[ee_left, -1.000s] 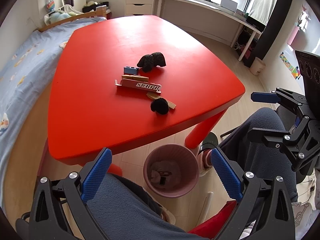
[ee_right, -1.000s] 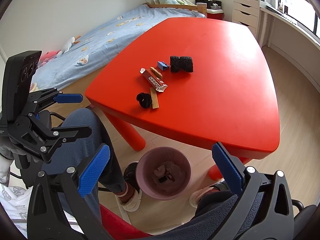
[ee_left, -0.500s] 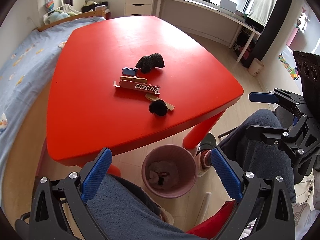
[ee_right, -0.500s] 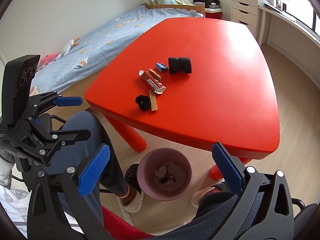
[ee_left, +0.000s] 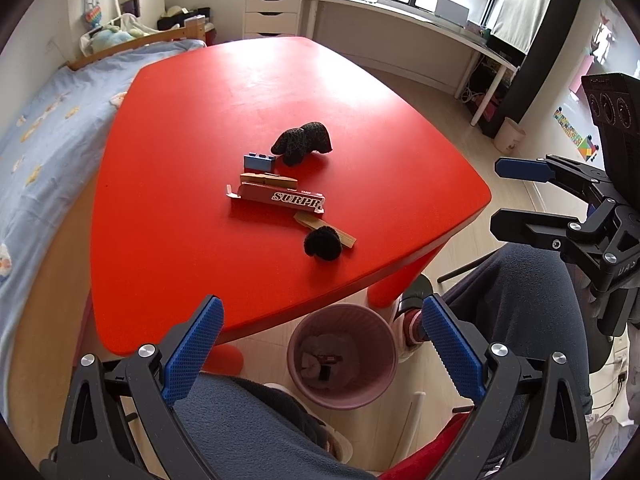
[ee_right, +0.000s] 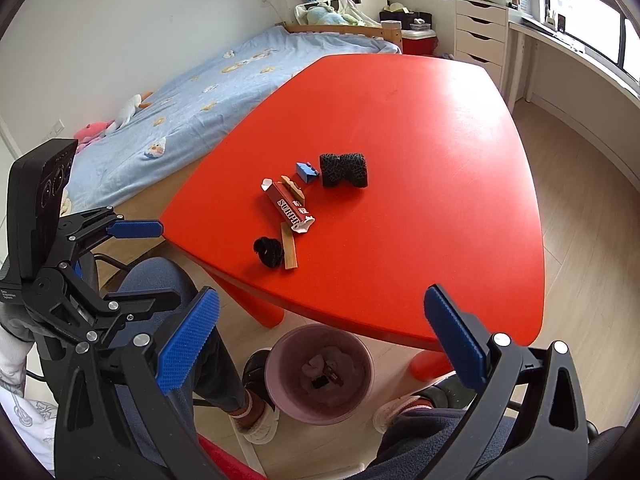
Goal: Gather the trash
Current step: 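Move both grippers back over the table toward the black items, then grasp the black knit cloth with the right gripper while the left grasps the small black pom-pom, then carry both black items over the wastebasket and open both grippers to drop them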
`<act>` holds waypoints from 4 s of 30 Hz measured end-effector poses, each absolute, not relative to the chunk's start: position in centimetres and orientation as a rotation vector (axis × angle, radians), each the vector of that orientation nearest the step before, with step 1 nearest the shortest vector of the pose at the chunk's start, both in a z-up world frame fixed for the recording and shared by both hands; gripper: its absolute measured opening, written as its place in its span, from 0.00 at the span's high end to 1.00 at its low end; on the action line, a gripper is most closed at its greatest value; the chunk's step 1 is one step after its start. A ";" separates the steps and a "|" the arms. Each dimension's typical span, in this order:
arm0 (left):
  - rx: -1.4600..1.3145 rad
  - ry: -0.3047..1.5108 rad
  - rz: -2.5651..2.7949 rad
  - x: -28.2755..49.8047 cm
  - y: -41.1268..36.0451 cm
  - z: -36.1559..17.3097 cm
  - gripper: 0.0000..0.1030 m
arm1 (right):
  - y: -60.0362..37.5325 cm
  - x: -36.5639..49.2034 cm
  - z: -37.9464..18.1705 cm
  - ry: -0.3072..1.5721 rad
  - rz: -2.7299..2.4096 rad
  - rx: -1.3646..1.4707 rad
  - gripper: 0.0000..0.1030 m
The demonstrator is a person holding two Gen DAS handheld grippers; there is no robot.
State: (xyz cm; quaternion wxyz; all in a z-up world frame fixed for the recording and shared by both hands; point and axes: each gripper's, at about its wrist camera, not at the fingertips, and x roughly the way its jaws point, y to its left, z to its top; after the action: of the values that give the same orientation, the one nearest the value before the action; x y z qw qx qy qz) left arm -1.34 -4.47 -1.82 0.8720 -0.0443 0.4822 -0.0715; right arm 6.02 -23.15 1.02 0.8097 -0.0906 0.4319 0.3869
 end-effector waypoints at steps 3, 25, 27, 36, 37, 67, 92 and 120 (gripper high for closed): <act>-0.087 1.005 -0.156 -0.5 -4.3 -1.7 0.07 | -22.4 7.5 1.5 0.913 0.822 -0.199 0.03; -0.076 1.083 -0.218 5.2 -4.0 -5.2 0.07 | -14.0 17.3 -2.8 0.999 0.837 -0.291 0.03; -0.090 1.092 -0.225 5.5 -3.9 -5.8 0.07 | -13.3 17.8 -3.6 1.013 0.839 -0.300 0.03; -0.122 1.111 -0.247 6.3 -3.9 -7.3 0.08 | -11.1 19.0 -5.8 1.045 0.851 -0.310 0.03; -0.124 1.110 -0.248 6.4 -3.9 -7.3 0.09 | -10.9 19.1 -6.0 1.047 0.850 -0.313 0.03; -0.117 1.094 -0.244 6.3 -2.1 -6.0 0.78 | -11.5 19.1 -5.4 1.011 0.838 -0.302 0.57; -0.098 0.976 -0.173 1.3 -3.0 -0.1 0.78 | -18.0 11.7 0.6 0.915 0.846 -0.275 0.57; -0.104 0.972 -0.207 -4.6 -6.0 -0.1 0.78 | -25.0 0.1 0.5 0.956 0.912 -0.278 0.57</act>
State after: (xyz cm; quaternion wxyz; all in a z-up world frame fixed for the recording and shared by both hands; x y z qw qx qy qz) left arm -4.58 -5.96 -0.14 0.8778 -0.0498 0.4659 -0.0992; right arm 0.14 -24.97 0.55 0.7806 -0.1286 0.4426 0.4221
